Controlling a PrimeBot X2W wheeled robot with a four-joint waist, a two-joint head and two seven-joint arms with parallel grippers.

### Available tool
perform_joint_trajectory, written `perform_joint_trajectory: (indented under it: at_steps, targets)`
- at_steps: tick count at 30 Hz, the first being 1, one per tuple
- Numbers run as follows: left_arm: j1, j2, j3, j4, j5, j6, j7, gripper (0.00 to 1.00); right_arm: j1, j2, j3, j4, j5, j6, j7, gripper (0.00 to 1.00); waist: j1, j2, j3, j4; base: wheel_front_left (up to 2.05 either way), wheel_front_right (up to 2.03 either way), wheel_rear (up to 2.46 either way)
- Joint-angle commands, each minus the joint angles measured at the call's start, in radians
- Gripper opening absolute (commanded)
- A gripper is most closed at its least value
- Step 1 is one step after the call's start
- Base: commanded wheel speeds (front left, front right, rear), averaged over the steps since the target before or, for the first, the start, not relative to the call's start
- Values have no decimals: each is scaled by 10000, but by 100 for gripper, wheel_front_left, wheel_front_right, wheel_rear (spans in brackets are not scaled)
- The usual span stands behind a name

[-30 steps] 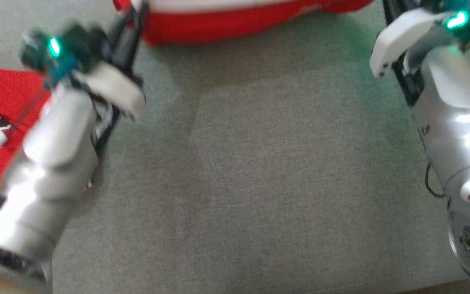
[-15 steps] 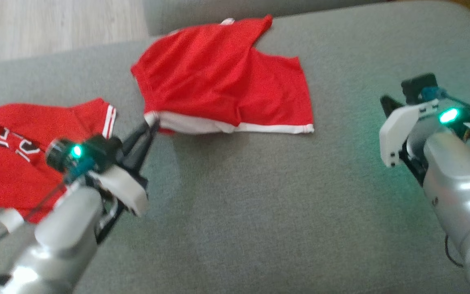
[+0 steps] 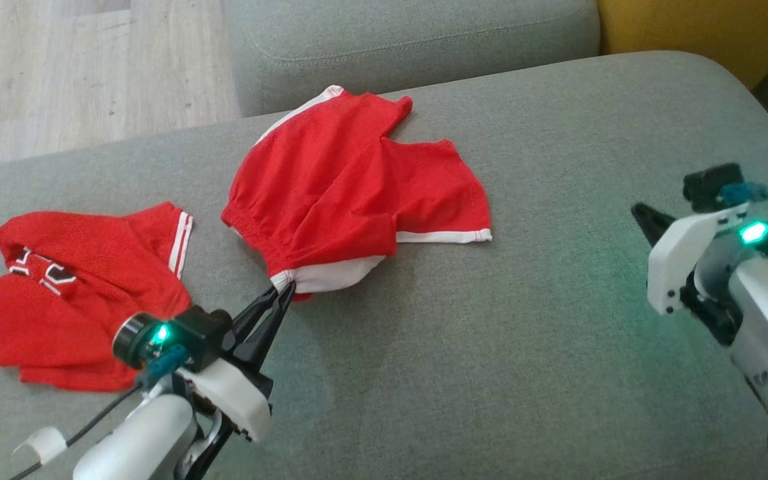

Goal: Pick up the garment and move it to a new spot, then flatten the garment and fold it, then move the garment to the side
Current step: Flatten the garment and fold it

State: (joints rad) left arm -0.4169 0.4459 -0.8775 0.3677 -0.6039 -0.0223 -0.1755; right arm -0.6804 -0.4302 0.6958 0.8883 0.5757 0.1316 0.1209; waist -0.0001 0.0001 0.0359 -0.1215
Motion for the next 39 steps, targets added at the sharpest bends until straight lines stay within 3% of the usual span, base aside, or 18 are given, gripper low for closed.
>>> perform_joint_trajectory:
  at_steps: [1, 4, 5, 6, 8, 9, 10, 11, 19, 25, 31, 39]
  targets:
    - [-218, 422, 388, -439, -95, 144, 46, 0, 22, -202, -107, -509, 197, -9, -294, 0, 1, -1, 5, 33, 0, 0, 0]
    - [-55, 491, 373, -694, -107, 314, 117, 0, 151, -186, -597, -837, 252, -9, -971, 0, 1, -1, 26, 93, 0, 0, 0]
    - [-25, 491, 404, -733, -128, 395, 120, 0, 204, -116, -790, -940, 219, -9, -1294, 80, 1, -1, 37, 118, 0, 0, 0]
    - [-2, 475, 455, -751, -171, 471, 101, 0, 278, -16, -987, -1029, 193, -9, -1586, 100, 1, -1, 48, 148, 0, 0, 0]
    - [19, 442, 565, -693, -245, 611, 36, 0, 428, 206, -1418, -1185, 62, -9, -2184, 100, 1, -1, 66, 204, 0, 0, 0]
    - [17, 438, 613, -629, -238, 686, -34, 13, 508, 333, -1632, -1267, -32, -9, -2487, 100, 1, -1, 77, 224, 0, 0, 0]
    - [25, 418, 668, -554, -240, 764, -116, 49, 589, 468, -1884, -1345, -130, -9, -2819, 100, 1, -1, 86, 241, 0, 0, 0]
    - [43, 377, 747, -474, -266, 854, -209, 100, 682, 614, -2162, -1422, -230, -9, -3117, 100, 1, -1, 93, 262, 0, 0, 0]
    - [292, -40, 2307, -444, -555, 1820, -837, 100, 1784, 1856, -4722, -3390, -1729, -9, -3816, 100, 1, -1, 82, 450, 0, 0, 0]
    - [1335, -454, 4360, -2071, 650, 2447, -858, 100, 3363, 3126, -6051, -5562, -3042, -9, -3824, 100, 1, -1, -45, 689, 0, 0, 0]
    - [2711, -1310, 5679, -2940, 1360, 2255, -860, 100, 4618, 3667, -6291, -6302, -3730, -9, -3825, 100, 1, -1, -143, 940, 0, 0, 0]
    - [3391, -2392, 6512, -2809, 2251, 1201, -861, 100, 5164, 3793, -6225, -6343, -4218, -9, -3826, 100, 1, -1, 111, 1247, 0, 0, 0]
